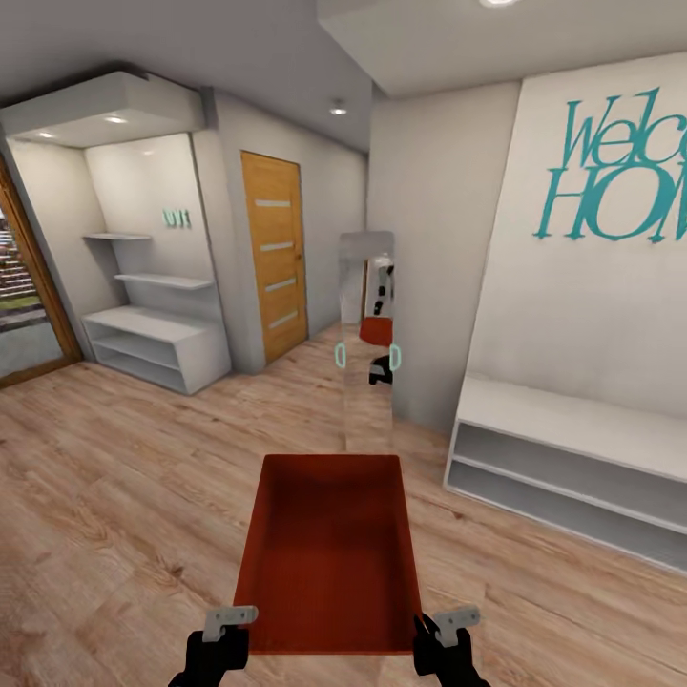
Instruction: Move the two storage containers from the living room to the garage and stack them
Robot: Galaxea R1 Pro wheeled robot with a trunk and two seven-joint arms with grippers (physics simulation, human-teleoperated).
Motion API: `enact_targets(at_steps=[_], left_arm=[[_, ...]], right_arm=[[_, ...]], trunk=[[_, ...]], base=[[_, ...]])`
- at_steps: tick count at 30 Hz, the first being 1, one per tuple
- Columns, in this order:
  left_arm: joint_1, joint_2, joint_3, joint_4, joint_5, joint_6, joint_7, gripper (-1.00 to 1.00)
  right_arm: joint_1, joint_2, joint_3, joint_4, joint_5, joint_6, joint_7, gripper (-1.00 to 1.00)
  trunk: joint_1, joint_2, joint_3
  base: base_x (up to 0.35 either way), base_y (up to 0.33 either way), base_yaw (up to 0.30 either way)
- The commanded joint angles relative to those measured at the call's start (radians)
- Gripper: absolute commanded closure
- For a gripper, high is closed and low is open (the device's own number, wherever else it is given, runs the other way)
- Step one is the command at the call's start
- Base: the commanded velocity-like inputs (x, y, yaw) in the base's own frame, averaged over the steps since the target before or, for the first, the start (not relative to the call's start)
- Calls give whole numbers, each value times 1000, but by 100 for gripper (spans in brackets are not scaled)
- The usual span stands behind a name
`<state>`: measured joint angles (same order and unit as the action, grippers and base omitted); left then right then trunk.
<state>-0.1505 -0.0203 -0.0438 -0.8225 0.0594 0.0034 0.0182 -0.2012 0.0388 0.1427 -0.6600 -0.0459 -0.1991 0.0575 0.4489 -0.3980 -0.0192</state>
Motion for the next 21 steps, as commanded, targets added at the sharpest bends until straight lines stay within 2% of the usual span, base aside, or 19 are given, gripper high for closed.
enact_targets(at_steps=[1,14,21], left_arm=[[-1,0,1,-26,1,-17,25,100],[-1,0,1,-26,2,-17,25,100],[-1,0,1,-26,1,-17,25,100]], right_arm=[[0,0,20,3,29,-3,35,100],[0,-1,20,3,29,-3,35,100],[0,0,20,3,29,-3,35,100]], trunk=[[1,-2,-2],[1,-2,-2],[1,-2,-2]], base=[[326,0,266],[326,0,260],[326,0,48]])
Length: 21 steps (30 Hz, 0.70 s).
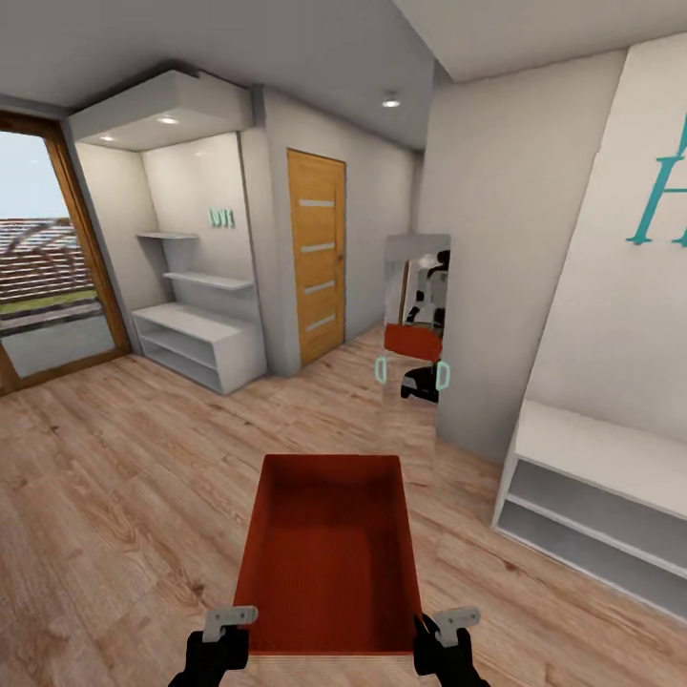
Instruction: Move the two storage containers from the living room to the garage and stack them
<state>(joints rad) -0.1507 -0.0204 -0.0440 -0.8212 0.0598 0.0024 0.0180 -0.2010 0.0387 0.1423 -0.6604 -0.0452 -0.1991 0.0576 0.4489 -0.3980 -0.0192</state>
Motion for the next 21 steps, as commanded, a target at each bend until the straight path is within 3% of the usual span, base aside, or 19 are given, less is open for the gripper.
enact_targets(at_steps=[1,11,21], left_arm=[[-1,0,1,-27,0,-16,25,100],[-1,0,1,-27,-1,-16,25,100],[-1,0,1,-27,1,-16,25,100]], right_arm=[[0,0,21,4,28,-3,34,100],[0,0,22,4,28,-3,34,100],[0,0,22,4,28,-3,34,100]], trunk=[[1,-2,-2],[1,-2,-2],[1,-2,-2]], base=[[326,0,3],[326,0,4],[326,40,262]])
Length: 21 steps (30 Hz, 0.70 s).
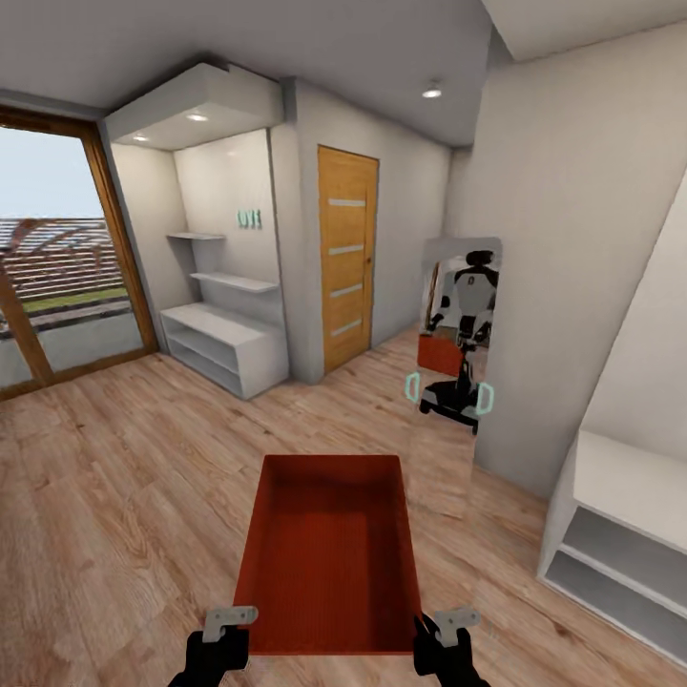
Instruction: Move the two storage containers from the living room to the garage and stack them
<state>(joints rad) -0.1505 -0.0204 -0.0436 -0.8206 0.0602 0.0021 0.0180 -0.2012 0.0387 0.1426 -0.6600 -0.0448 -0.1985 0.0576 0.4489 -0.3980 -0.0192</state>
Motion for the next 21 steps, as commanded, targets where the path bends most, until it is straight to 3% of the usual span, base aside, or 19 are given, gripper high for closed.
enact_targets(at_steps=[1,21], left_arm=[[-1,1,1,-28,1,-16,25,100],[-1,0,1,-28,1,-16,25,100]], right_arm=[[0,0,22,3,28,-3,34,100],[0,0,21,3,28,-3,34,100]], trunk=[[1,-2,-2],[1,-2,-2]], base=[[326,98,284],[326,115,284]])
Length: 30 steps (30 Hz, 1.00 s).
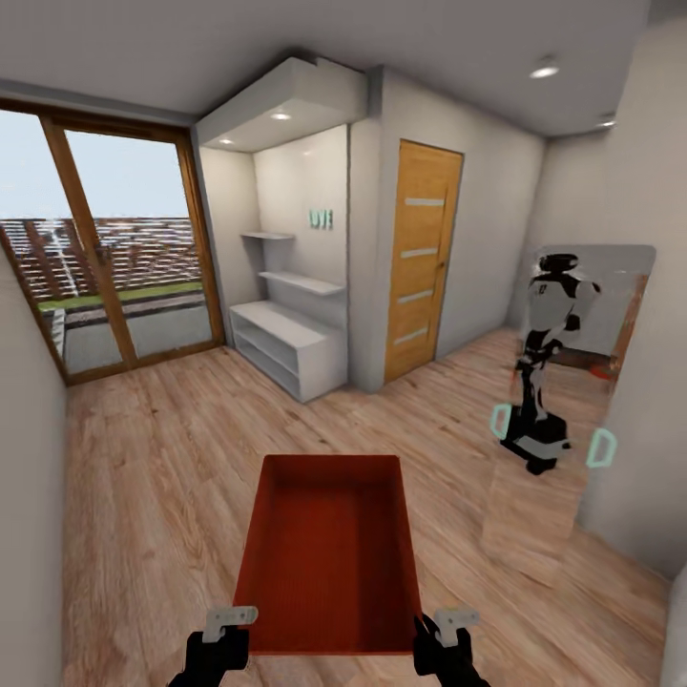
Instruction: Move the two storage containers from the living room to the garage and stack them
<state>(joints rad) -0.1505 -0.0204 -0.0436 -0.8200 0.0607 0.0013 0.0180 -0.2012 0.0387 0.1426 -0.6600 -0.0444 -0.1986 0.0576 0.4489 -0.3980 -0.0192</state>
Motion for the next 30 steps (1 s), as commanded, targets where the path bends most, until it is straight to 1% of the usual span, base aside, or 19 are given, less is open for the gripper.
enact_targets(at_steps=[1,10,14,30], left_arm=[[-1,0,1,-28,1,-15,25,100],[-1,0,1,-29,2,-15,25,100],[-1,0,1,-29,2,-15,25,100],[-1,0,1,-29,1,-14,27,100]], right_arm=[[0,0,21,3,28,-3,34,100],[0,0,22,3,28,-3,34,100],[0,0,22,3,28,-3,34,100],[0,0,20,3,28,-3,34,100]], trunk=[[1,-2,-2],[1,-2,-2],[1,-2,-2],[1,-2,-2]], base=[[326,113,284],[326,98,281],[326,73,197],[326,4,8]])
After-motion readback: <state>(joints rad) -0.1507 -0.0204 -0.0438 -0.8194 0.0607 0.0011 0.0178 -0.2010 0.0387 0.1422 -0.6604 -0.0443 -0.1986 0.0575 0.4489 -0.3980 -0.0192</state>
